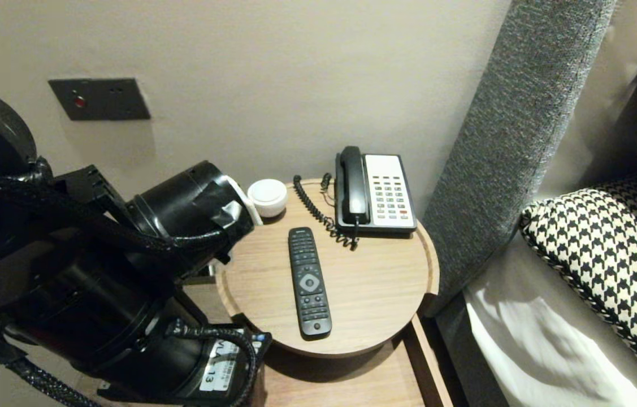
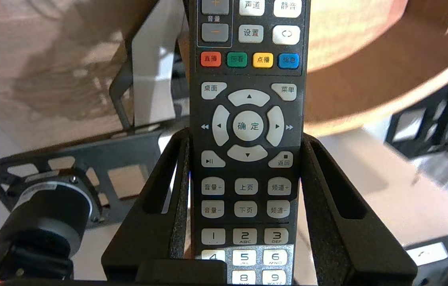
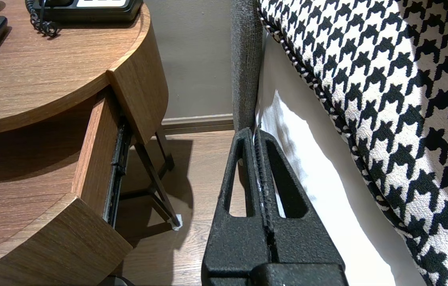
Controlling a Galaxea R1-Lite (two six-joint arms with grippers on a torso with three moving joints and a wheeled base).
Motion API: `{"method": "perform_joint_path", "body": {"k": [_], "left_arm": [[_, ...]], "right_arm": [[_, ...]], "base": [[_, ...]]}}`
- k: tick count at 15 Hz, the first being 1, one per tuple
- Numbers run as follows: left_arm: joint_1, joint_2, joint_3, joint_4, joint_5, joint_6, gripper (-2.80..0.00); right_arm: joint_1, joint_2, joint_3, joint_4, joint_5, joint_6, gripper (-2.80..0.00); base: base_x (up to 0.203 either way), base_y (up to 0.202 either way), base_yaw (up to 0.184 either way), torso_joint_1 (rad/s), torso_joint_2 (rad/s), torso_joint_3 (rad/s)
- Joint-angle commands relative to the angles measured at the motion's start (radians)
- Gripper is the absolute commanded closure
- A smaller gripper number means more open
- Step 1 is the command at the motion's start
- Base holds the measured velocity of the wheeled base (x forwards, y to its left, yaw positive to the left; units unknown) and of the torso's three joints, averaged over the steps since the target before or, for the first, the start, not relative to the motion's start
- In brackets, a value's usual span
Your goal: Put the remote controls on the table in the drawer one by one
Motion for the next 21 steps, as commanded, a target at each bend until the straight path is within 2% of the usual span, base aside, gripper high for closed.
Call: {"method": "perform_joint_path", "body": {"k": [1, 4, 5, 13, 21], "left_arm": [[-0.034, 0.022, 0.005, 0.018, -0.018, -0.004, 0.0], [-0.052, 0.06, 0.009, 0.02, -0.087, -0.005, 0.0], [-0.057, 0.076, 0.01, 0.014, -0.091, -0.005, 0.0], [-0.065, 0.172, 0.019, -0.025, -0.081, -0.008, 0.0], [-0.075, 0.263, 0.029, -0.132, -0.068, -0.007, 0.0]], "right_arm": [[0.0, 0.0, 0.04, -0.001, 0.0, 0.0, 0.0], [0.0, 0.0, 0.04, -0.001, 0.0, 0.0, 0.0], [0.0, 0.0, 0.04, -0.001, 0.0, 0.0, 0.0], [0.0, 0.0, 0.04, -0.001, -0.001, 0.0, 0.0], [0.0, 0.0, 0.04, -0.001, 0.0, 0.0, 0.0]], "base": [[0.0, 0.0, 0.0, 0.0, 0.0, 0.0], [0.0, 0.0, 0.0, 0.0, 0.0, 0.0], [0.0, 0.0, 0.0, 0.0, 0.0, 0.0], [0.0, 0.0, 0.0, 0.0, 0.0, 0.0], [0.0, 0.0, 0.0, 0.0, 0.0, 0.0]]}}
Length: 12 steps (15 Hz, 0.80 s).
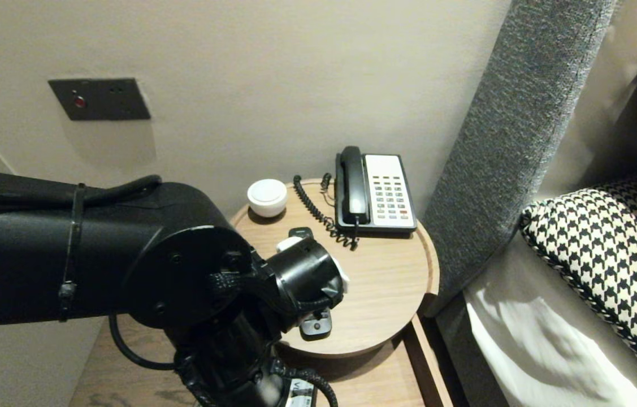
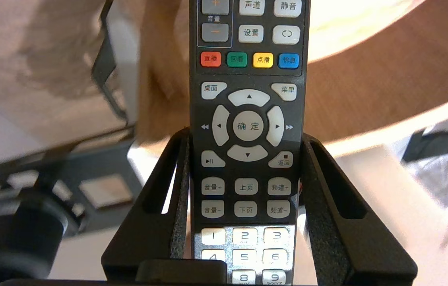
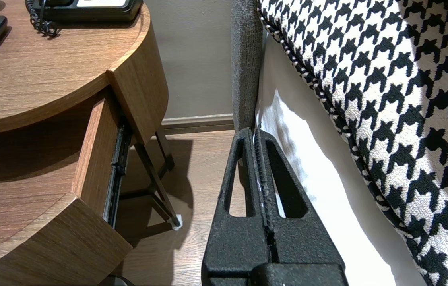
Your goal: Put the remote controls on the table in the drawer one by one
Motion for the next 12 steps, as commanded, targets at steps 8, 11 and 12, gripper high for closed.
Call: {"method": "perform_joint_path", "body": {"k": [8, 11, 12], "left_arm": [[-0.01, 0.074, 0.054, -0.132, 0.163, -0.016, 0.0], [-0.01, 0.089, 0.059, -0.153, 0.211, -0.021, 0.0], [-0.01, 0.094, 0.054, -0.156, 0.217, -0.021, 0.0]], "right_arm": [[0.0, 0.0, 0.04, -0.001, 0.0, 0.0, 0.0], [0.0, 0.0, 0.04, -0.001, 0.0, 0.0, 0.0], [0.0, 0.0, 0.04, -0.001, 0.0, 0.0, 0.0]], "base": [[0.0, 0.0, 0.0, 0.0, 0.0, 0.0], [0.0, 0.0, 0.0, 0.0, 0.0, 0.0], [0.0, 0.0, 0.0, 0.0, 0.0, 0.0]]}}
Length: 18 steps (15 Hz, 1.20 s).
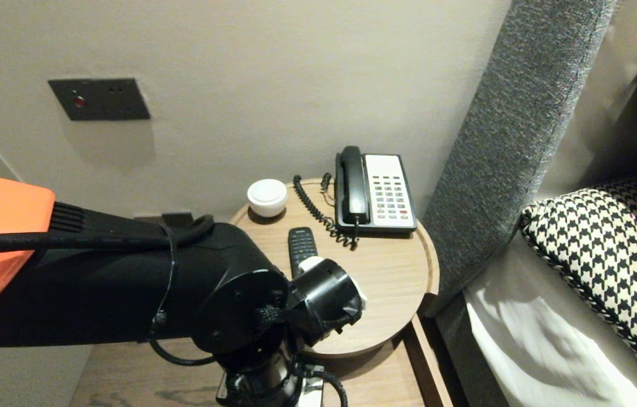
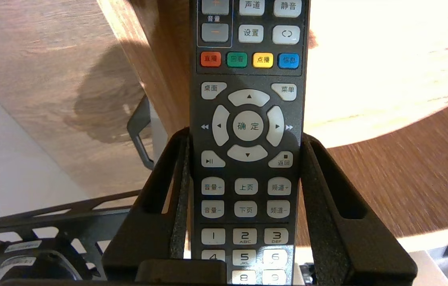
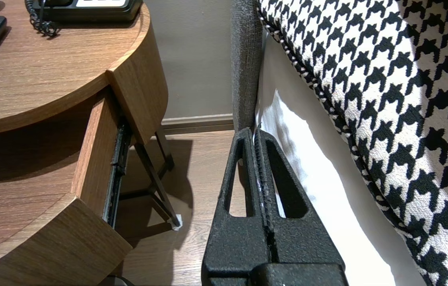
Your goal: Put the remote controls on the table in the drawer one by one
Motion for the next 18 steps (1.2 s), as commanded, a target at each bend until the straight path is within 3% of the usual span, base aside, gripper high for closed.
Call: {"method": "perform_joint_path", "body": {"k": [1, 4, 14, 18], "left_arm": [[-0.002, 0.015, 0.0, -0.016, 0.005, -0.006, 0.0], [-0.021, 0.034, 0.022, -0.065, 0.012, -0.015, 0.0], [-0.037, 0.099, 0.037, -0.218, 0.126, -0.073, 0.0], [-0.044, 0.097, 0.114, -0.345, 0.166, -0.068, 0.0]], "right_arm": [[0.0, 0.0, 0.04, -0.001, 0.0, 0.0, 0.0], [0.0, 0.0, 0.04, -0.001, 0.0, 0.0, 0.0], [0.0, 0.0, 0.04, -0.001, -0.001, 0.0, 0.0], [0.0, 0.0, 0.04, -0.001, 0.0, 0.0, 0.0]], "base": [[0.0, 0.0, 0.0, 0.0, 0.0, 0.0], [0.0, 0.0, 0.0, 0.0, 0.0, 0.0], [0.0, 0.0, 0.0, 0.0, 0.0, 0.0], [0.0, 0.0, 0.0, 0.0, 0.0, 0.0]]}}
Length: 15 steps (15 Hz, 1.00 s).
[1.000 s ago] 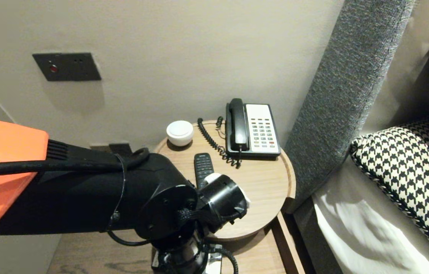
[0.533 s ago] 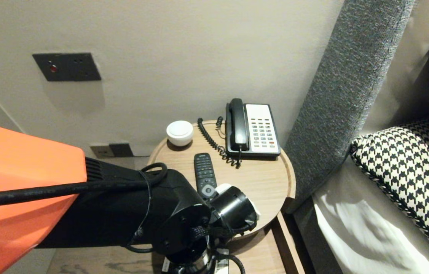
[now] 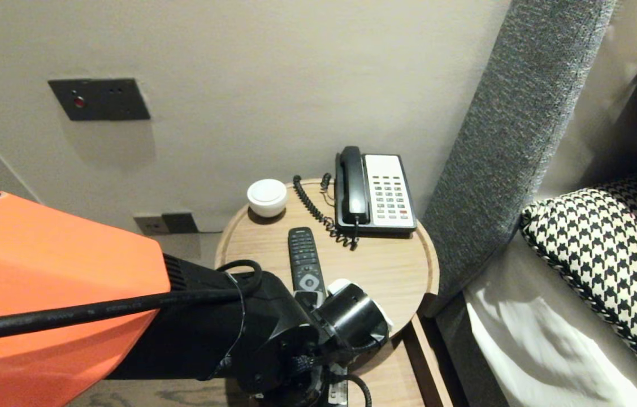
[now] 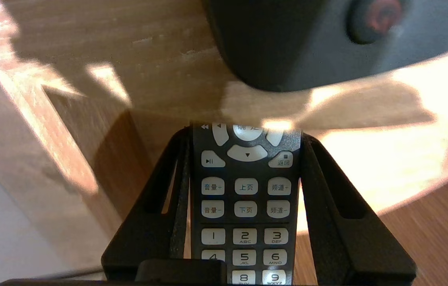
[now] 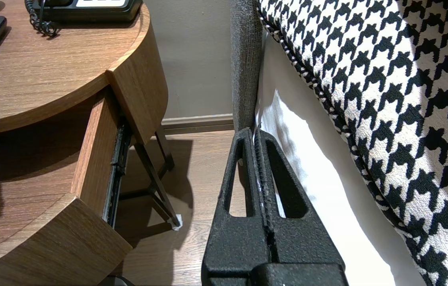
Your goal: Put the remote controls on the table in the drawer one by one
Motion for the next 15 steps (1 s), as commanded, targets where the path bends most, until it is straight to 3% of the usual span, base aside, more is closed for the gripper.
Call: {"method": "perform_joint_path", "body": {"k": [1, 7, 15], "left_arm": [[-0.004, 0.0, 0.048, -0.059, 0.019, -0.001, 0.0], [-0.014, 0.0, 0.144, -0.22, 0.076, 0.01, 0.0], [-0.026, 0.003, 0.223, -0.319, 0.113, 0.021, 0.0]], "right_arm": [[0.0, 0.0, 0.04, -0.001, 0.0, 0.0, 0.0], [0.0, 0.0, 0.04, -0.001, -0.001, 0.0, 0.0], [0.0, 0.0, 0.04, -0.001, 0.0, 0.0, 0.0]], "base": [[0.0, 0.0, 0.0, 0.0, 0.0, 0.0], [0.0, 0.0, 0.0, 0.0, 0.0, 0.0], [0.0, 0.0, 0.0, 0.0, 0.0, 0.0]]}}
